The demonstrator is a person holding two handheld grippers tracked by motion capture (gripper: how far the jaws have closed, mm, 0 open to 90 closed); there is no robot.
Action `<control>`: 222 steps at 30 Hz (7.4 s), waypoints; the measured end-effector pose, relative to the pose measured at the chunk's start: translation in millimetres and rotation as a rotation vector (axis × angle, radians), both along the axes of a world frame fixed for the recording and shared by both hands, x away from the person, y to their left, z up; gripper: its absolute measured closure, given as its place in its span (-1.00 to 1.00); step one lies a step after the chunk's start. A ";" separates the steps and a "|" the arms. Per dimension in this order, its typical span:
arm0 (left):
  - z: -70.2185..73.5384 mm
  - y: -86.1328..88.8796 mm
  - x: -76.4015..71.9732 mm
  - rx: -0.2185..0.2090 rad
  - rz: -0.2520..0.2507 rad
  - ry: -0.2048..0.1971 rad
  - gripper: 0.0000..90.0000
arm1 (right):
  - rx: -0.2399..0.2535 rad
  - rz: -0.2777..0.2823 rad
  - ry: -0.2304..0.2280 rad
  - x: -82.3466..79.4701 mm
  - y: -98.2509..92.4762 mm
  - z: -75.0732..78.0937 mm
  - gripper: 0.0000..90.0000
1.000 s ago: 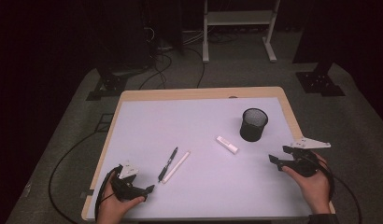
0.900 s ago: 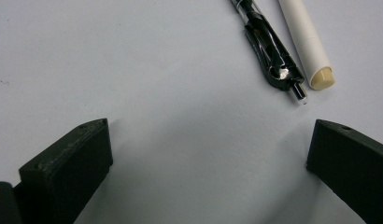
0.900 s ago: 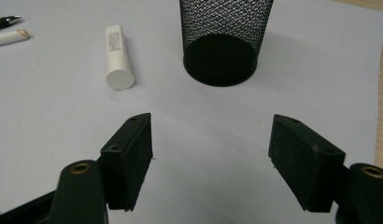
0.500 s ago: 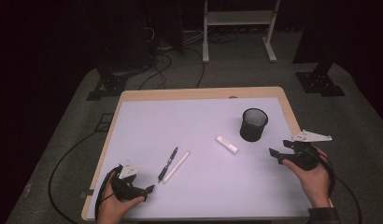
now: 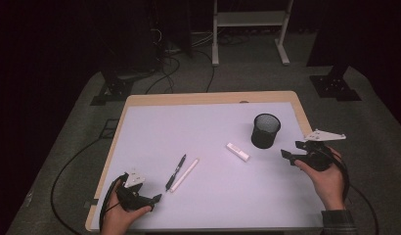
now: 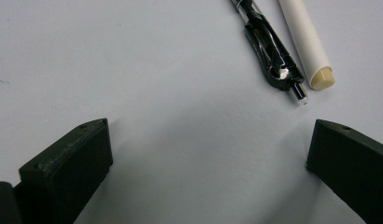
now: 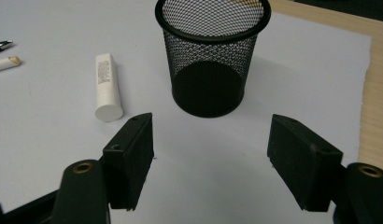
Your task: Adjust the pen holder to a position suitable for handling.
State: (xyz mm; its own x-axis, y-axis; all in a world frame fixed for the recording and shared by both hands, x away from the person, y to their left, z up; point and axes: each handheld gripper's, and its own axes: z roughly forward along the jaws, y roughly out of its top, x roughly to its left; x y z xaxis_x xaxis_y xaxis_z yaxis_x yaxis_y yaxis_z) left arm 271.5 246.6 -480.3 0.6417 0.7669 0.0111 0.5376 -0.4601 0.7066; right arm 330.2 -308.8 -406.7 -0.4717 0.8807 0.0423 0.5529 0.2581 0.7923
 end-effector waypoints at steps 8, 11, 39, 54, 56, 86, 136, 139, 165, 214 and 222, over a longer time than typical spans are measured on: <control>0.0 0.0 0.0 0.000 0.000 0.000 -1.00 | 0.000 0.007 -0.008 9.0 2.6 6.0 -0.31; 0.0 0.0 0.0 0.000 0.000 0.000 -1.00 | 0.001 0.007 -0.010 11.5 3.1 7.7 -0.30; -0.1 -0.1 -0.1 -0.003 0.001 -0.001 -1.00 | 0.000 0.024 -0.017 47.9 17.0 27.4 -0.28; 0.0 0.4 0.1 0.004 -0.003 -0.003 -1.00 | -0.004 0.005 0.000 69.9 19.6 30.6 -0.26; -0.1 0.4 0.1 0.004 -0.003 -0.003 -1.00 | -0.008 -0.002 0.006 74.9 19.4 31.0 -0.24; -0.2 0.3 0.0 0.002 -0.003 -0.003 -1.00 | -0.043 -0.054 0.125 120.0 26.1 12.8 0.09; -0.2 0.3 0.0 0.002 -0.003 -0.004 -1.00 | -0.027 -0.051 0.199 127.8 28.6 15.0 0.80; -0.2 0.2 -0.1 0.002 -0.002 -0.004 -1.00 | -0.022 -0.050 0.192 125.1 28.0 18.7 0.80; -0.2 0.2 -0.1 0.002 -0.002 -0.004 -1.00 | 0.007 0.025 0.145 84.2 39.8 42.8 0.80; -0.1 0.3 0.0 0.003 -0.003 -0.005 -1.00 | 0.034 0.256 0.143 20.5 98.4 42.0 0.80; -0.2 -0.1 0.0 -0.001 0.000 -0.005 -1.00 | 0.028 0.306 0.144 12.3 108.8 40.5 0.80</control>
